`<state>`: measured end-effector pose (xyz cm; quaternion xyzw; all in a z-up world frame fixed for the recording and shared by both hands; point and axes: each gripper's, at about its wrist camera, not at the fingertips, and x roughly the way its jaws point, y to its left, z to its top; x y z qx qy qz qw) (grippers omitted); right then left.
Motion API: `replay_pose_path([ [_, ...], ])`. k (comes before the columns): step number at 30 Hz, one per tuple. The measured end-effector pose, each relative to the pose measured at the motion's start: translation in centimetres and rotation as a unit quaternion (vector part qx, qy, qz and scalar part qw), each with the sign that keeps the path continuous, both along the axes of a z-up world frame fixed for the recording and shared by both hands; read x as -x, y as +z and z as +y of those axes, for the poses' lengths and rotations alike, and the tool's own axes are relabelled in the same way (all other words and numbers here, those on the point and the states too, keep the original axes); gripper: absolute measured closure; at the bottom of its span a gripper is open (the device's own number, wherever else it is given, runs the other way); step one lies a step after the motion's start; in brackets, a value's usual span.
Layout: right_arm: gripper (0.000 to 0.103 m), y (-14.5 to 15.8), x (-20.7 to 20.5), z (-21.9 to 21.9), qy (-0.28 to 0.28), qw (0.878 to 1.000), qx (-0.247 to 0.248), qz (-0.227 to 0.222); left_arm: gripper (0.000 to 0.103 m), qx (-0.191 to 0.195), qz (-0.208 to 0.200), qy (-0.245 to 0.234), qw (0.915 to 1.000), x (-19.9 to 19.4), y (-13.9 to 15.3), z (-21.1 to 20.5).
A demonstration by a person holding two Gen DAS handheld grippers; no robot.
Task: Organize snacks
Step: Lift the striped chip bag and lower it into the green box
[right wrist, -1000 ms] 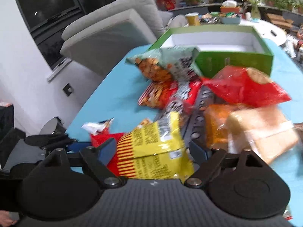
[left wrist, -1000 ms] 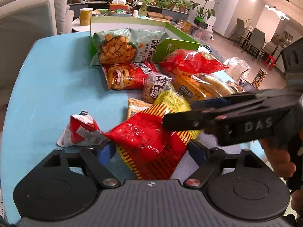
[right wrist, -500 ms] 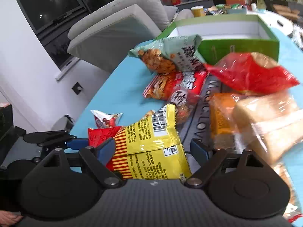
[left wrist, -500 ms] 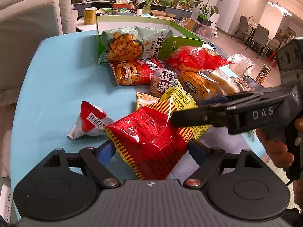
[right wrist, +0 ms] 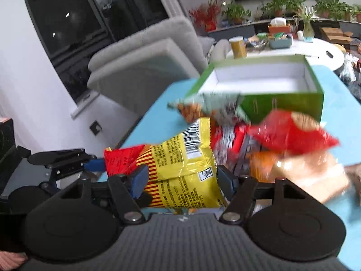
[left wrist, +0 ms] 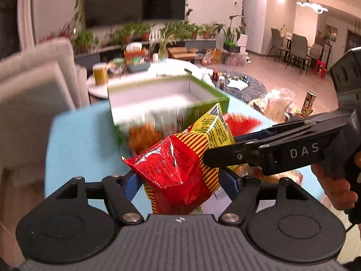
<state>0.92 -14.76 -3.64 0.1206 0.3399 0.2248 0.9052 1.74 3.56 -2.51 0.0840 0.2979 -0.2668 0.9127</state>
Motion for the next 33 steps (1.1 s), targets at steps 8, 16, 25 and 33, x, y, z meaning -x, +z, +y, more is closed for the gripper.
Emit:
replay_pose_path([
  [8,0.018,2.8,-3.4,-1.0,-0.042,0.998,-0.017,-0.045,0.033,-0.025,-0.047,-0.005,0.9986,-4.3,3.5,-2.7],
  [16,0.018,3.5,-7.0,-1.8,-0.081,0.995,-0.024,-0.06,0.028,-0.021,-0.038,-0.006,0.999,-10.8,4.7,-4.1],
  [25,0.018,2.8,-11.7,-3.0,-0.108,0.992,-0.047,-0.05,0.027,-0.037,-0.034,-0.013,0.9986,-17.0,3.8,-5.6],
  [33,0.018,0.6,-14.5,-3.3,-0.12,0.991,-0.062,-0.015,0.026,-0.044,-0.006,-0.018,0.9989,-20.6,0.9,-5.8],
])
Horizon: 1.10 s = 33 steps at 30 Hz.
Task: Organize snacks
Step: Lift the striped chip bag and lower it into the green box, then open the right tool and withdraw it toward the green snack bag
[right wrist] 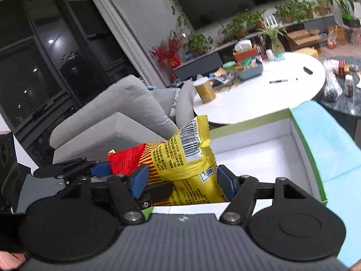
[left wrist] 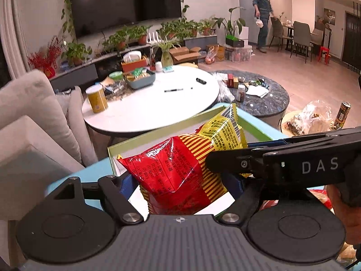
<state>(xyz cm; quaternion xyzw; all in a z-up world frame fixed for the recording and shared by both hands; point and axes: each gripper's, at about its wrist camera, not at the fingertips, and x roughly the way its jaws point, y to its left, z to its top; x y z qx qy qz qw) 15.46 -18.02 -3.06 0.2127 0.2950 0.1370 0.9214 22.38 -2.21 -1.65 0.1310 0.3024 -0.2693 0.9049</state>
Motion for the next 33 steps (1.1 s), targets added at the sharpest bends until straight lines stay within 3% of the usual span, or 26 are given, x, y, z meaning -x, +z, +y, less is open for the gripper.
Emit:
replay_pose_path([
  [9,0.018,-2.2,-2.4,0.3,0.002,0.999,-0.003,0.039,0.026,-0.01,0.038,0.006,0.9992,-2.7,-2.8,0.1],
  [23,0.018,-3.6,-2.8,1.0,0.007,0.997,0.009,0.077,0.022,-0.014,0.085,0.024,0.996,-3.1,-4.7,0.9],
  [33,0.018,-1.2,-0.2,1.0,0.0,0.999,0.029,0.042,0.017,-0.007,0.06,0.042,0.9973,-1.0,-2.3,2.2],
])
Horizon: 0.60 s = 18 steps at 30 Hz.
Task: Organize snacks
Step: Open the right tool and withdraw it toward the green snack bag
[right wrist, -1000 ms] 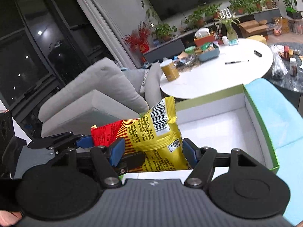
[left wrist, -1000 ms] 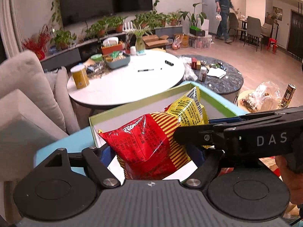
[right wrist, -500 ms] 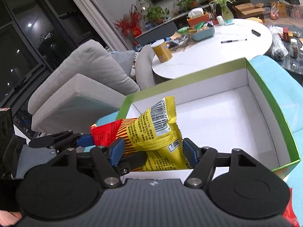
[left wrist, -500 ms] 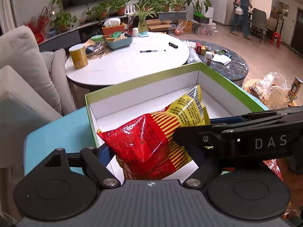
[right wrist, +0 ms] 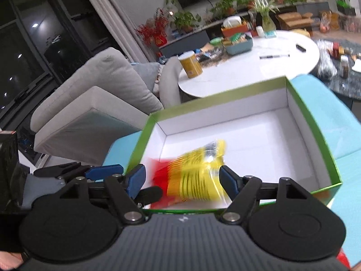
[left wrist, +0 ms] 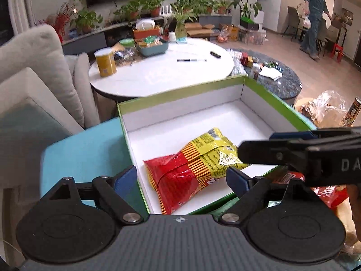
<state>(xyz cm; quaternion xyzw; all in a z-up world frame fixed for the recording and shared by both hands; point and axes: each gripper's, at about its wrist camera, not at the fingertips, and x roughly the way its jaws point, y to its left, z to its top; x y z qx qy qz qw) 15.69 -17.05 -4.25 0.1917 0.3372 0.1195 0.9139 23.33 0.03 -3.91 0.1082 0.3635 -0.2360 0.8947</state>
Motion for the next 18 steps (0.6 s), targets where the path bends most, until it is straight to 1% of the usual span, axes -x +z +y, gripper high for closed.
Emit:
replay_pose_path([
  [4,0.018,1.0,1.7,0.1,0.007,1.0,-0.002,-0.012,0.017,0.006,-0.02,0.001,0.9998,2.1,1.8,0.7],
  [8,0.018,2.0,3.5,0.1,0.008,1.0,-0.006,-0.025,0.016,0.009,-0.033,0.003,0.9994,4.5,2.4,1.4],
  [9,0.018,2.1,3.9,0.2,0.006,1.0,-0.007,-0.026,0.014,0.011,-0.032,0.004,0.9994,4.8,2.4,1.6],
  [10,0.018,2.2,4.3,0.2,0.004,1.0,-0.008,-0.028,0.012,0.013,-0.029,0.005,0.9995,5.3,2.1,1.7],
  [14,0.018,1.9,4.9,0.0,-0.006,1.0,-0.02,-0.02,0.012,0.015,-0.007,0.004,0.9999,6.0,0.3,1.0],
  [18,0.018,1.4,5.6,-0.3,-0.008,1.0,-0.025,-0.012,0.012,0.017,0.02,-0.03,0.9992,7.2,-1.6,0.0],
])
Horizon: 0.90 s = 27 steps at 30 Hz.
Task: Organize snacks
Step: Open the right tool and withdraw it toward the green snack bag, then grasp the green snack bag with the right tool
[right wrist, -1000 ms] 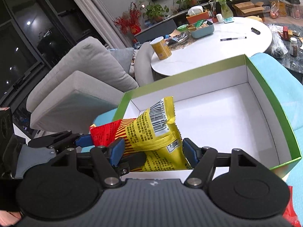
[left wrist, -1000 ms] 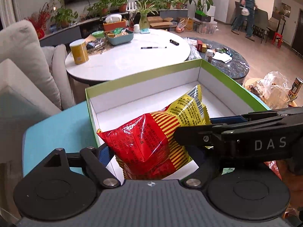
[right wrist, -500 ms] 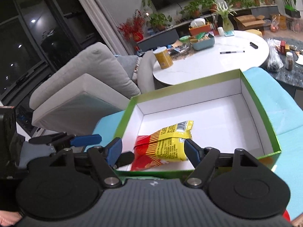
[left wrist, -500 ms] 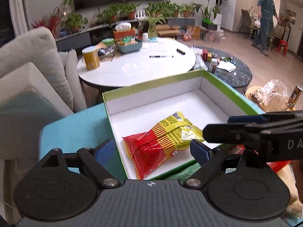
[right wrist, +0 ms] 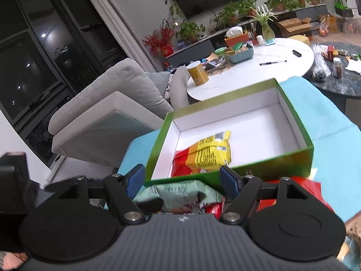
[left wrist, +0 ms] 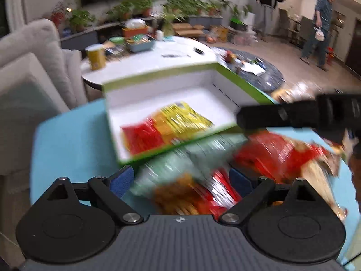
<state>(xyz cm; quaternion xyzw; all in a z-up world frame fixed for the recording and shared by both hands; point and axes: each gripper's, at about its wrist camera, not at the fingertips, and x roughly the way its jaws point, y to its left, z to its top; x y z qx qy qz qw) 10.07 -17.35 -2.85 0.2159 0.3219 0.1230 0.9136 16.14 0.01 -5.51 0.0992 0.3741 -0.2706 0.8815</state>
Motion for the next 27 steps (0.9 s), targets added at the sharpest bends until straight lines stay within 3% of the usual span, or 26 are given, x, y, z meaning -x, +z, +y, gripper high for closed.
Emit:
replay_pose_path([
  [5,0.018,-1.1,1.0,-0.8,0.002,1.0,-0.005,0.013,0.012,-0.031,0.007,-0.048,0.9983,3.5,-1.9,-0.6],
  [9,0.018,-2.0,1.2,-0.6,0.007,1.0,-0.006,0.024,0.012,-0.031,0.007,-0.056,0.9979,5.5,-2.0,0.4],
  [18,0.018,-2.4,1.3,-0.5,0.002,1.0,-0.004,0.028,0.012,0.031,-0.016,0.014,0.9993,6.6,0.6,4.3],
  [22,0.018,-2.6,1.4,-0.3,-0.007,0.999,0.016,0.03,0.012,0.052,-0.014,0.065,0.9965,5.5,1.0,5.7],
  [27,0.018,-2.5,1.0,-0.5,-0.024,0.999,0.007,0.027,0.012,0.077,-0.008,0.103,0.9917,3.8,1.3,6.3],
])
